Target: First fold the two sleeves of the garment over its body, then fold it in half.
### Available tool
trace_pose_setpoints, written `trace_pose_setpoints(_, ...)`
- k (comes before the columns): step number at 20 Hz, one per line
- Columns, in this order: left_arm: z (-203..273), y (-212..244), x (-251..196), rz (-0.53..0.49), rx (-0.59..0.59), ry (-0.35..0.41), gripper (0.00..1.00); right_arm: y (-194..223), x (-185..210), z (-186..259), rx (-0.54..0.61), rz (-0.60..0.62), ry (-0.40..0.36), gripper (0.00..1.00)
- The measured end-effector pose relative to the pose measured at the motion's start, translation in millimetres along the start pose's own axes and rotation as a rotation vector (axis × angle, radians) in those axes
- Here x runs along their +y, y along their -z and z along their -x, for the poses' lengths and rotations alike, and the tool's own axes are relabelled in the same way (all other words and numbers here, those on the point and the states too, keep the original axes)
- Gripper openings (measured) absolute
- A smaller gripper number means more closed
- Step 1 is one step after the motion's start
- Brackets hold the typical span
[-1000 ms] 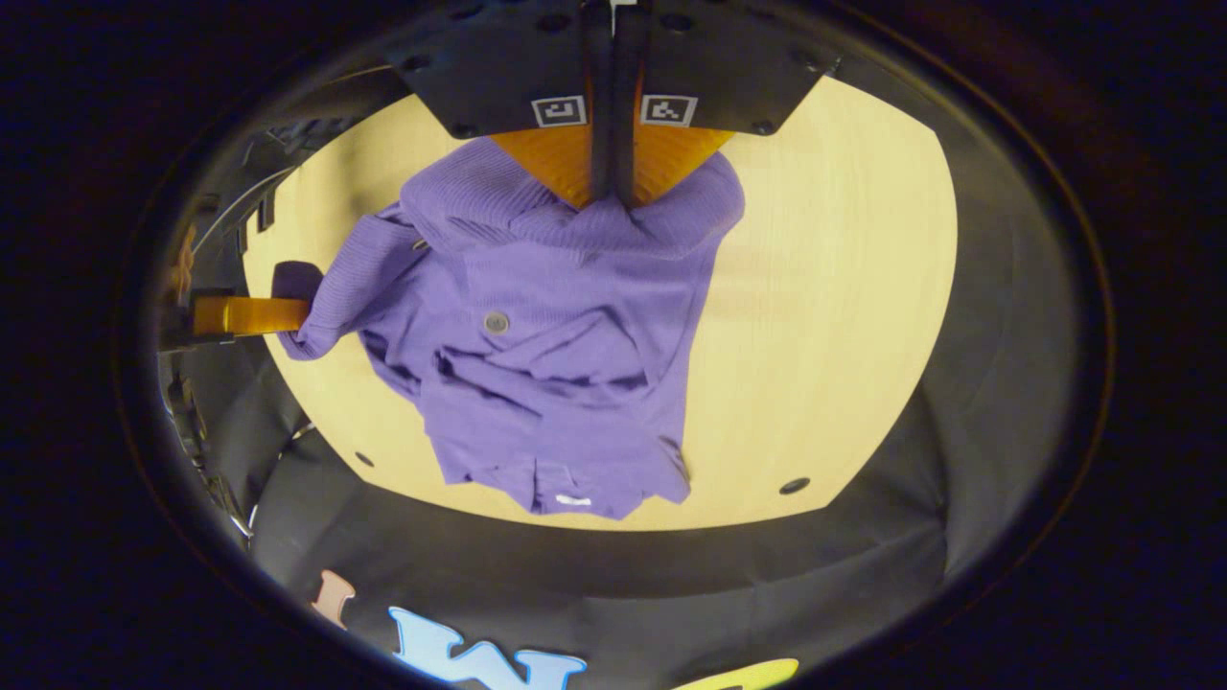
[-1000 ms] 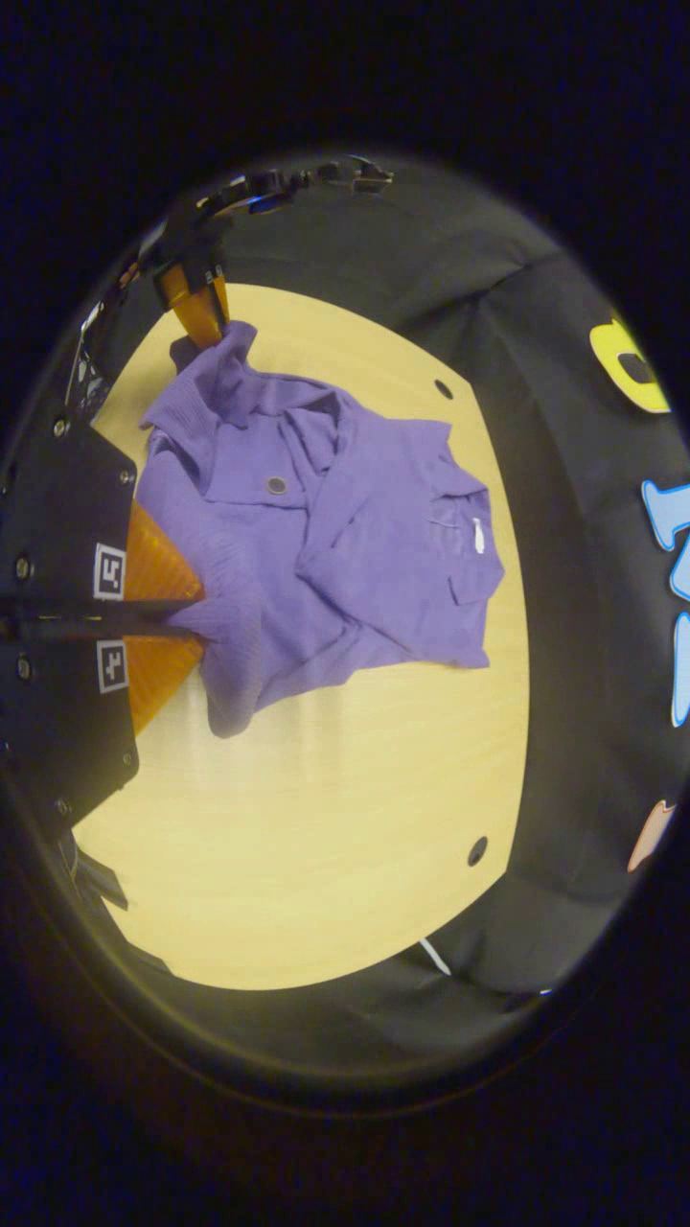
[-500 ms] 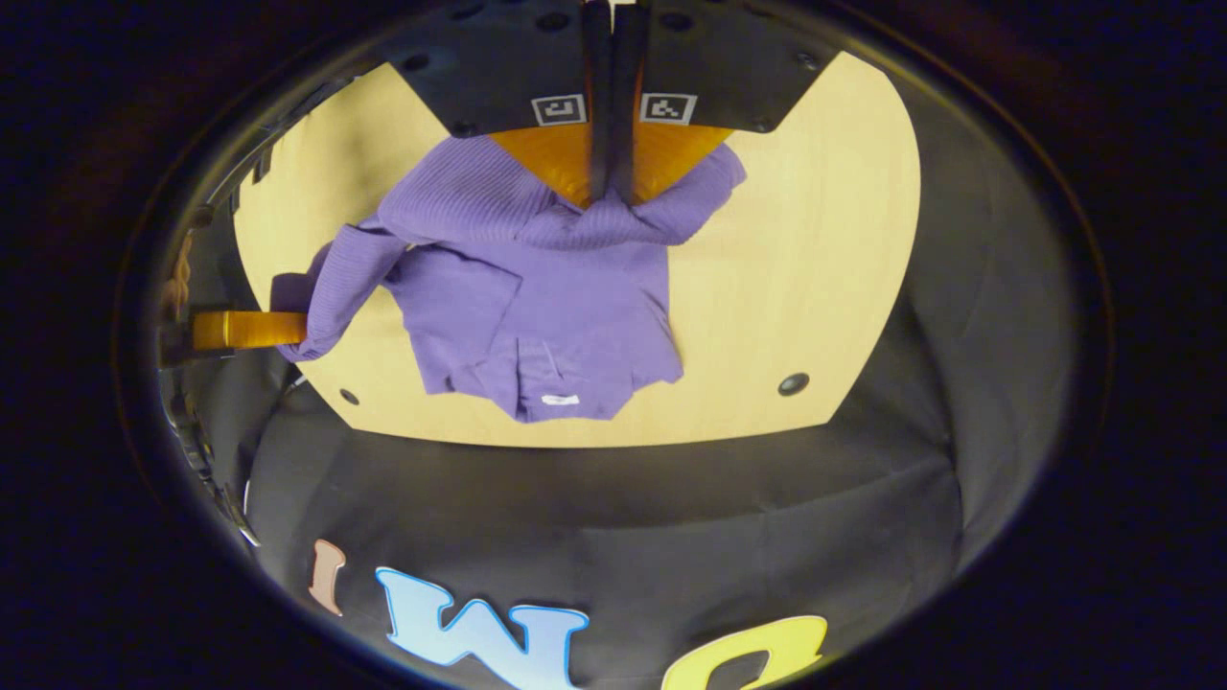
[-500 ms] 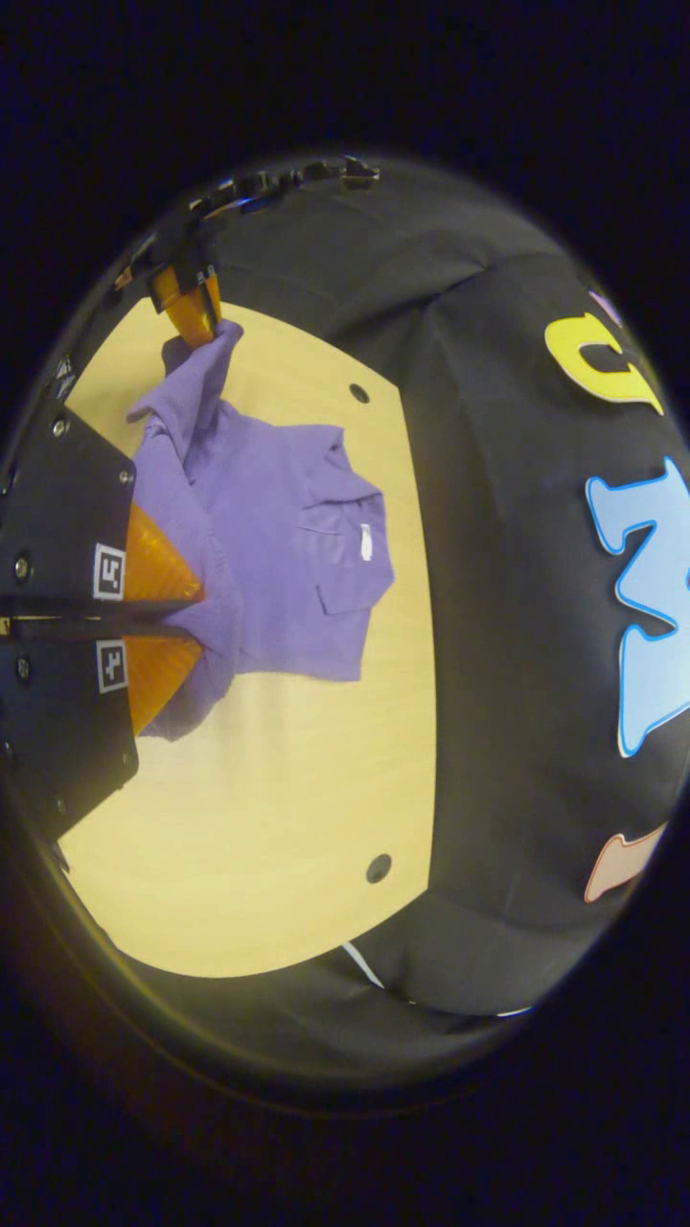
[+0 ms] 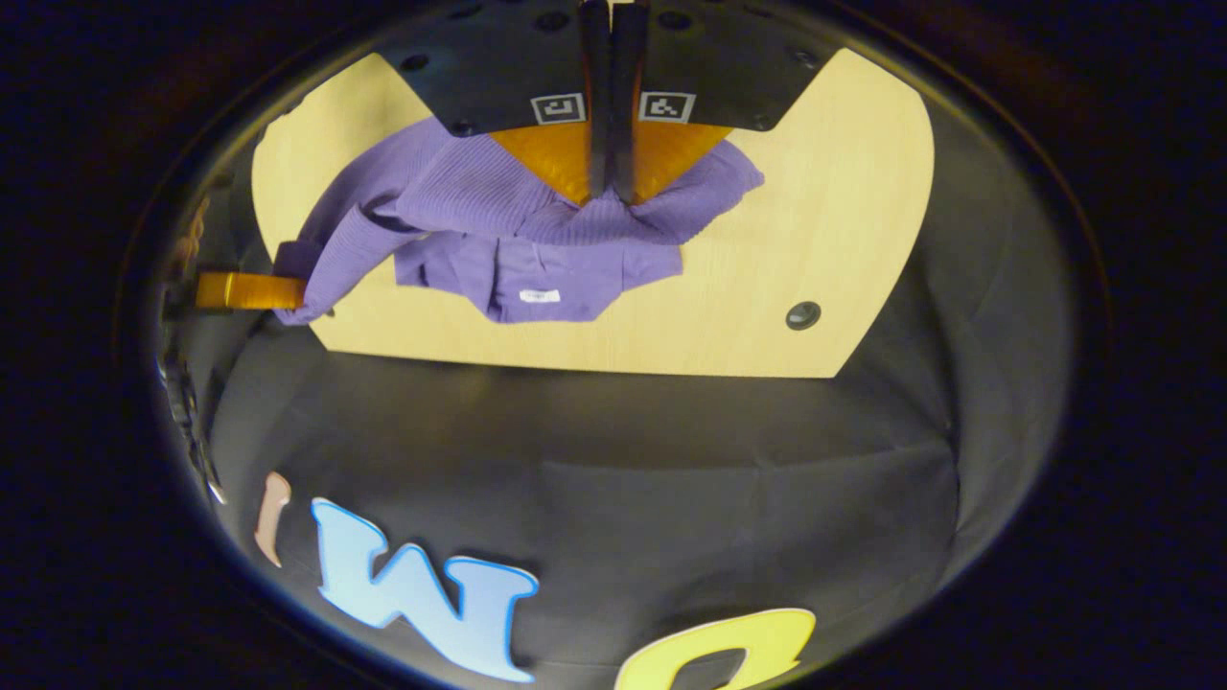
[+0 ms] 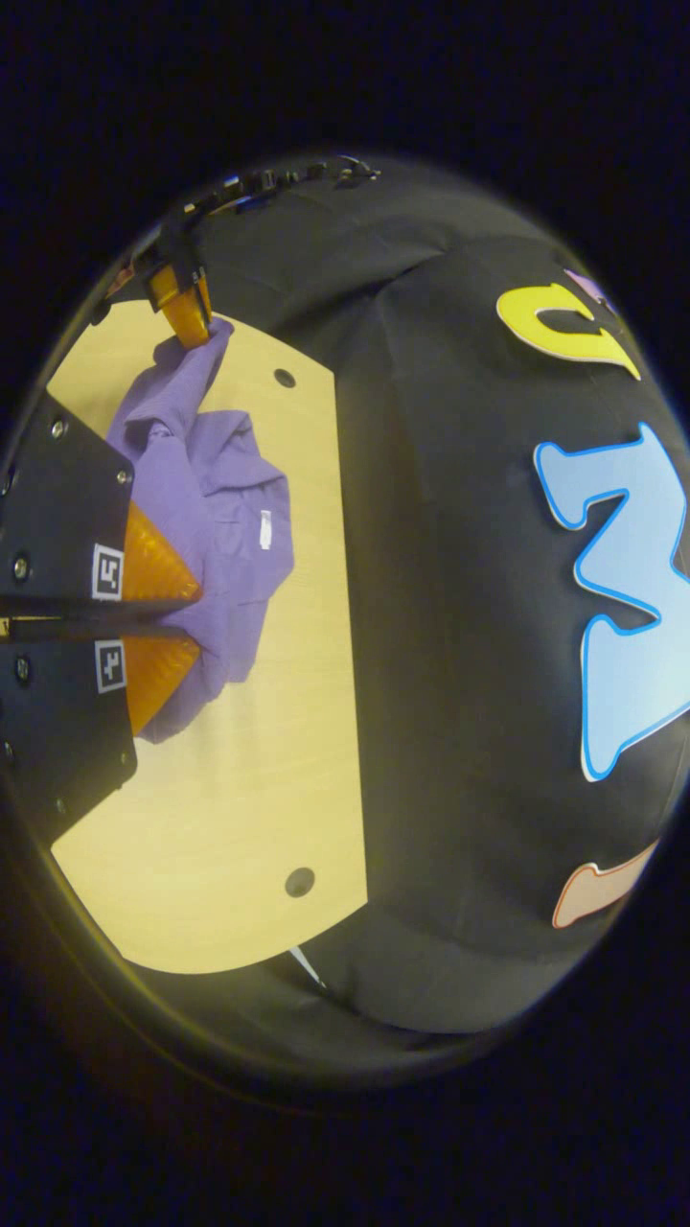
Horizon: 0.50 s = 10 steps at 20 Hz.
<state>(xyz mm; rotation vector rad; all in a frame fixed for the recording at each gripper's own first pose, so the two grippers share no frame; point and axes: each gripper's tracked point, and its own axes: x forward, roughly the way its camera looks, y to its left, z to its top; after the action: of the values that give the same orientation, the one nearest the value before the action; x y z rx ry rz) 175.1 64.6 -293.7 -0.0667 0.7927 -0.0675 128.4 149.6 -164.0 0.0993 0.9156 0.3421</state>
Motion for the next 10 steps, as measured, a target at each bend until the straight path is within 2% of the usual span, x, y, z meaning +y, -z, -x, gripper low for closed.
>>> trace_pose_setpoints(2, -18, -16, 9, 0.005, -0.012, -0.011, 0.06, -18, 0, -12, -0.026, -0.025, -0.008, 0.01)
trace_pose_setpoints(7, -67, -47, 9, -0.083, -0.046, -0.039, 0.06, -58, -2, -55, -0.079, -0.014, 0.013, 0.01)
trace_pose_setpoints(10, -96, -55, 11, -0.119, -0.057, -0.071, 0.06, -67, -5, -86, -0.084, -0.029, 0.034, 0.01)
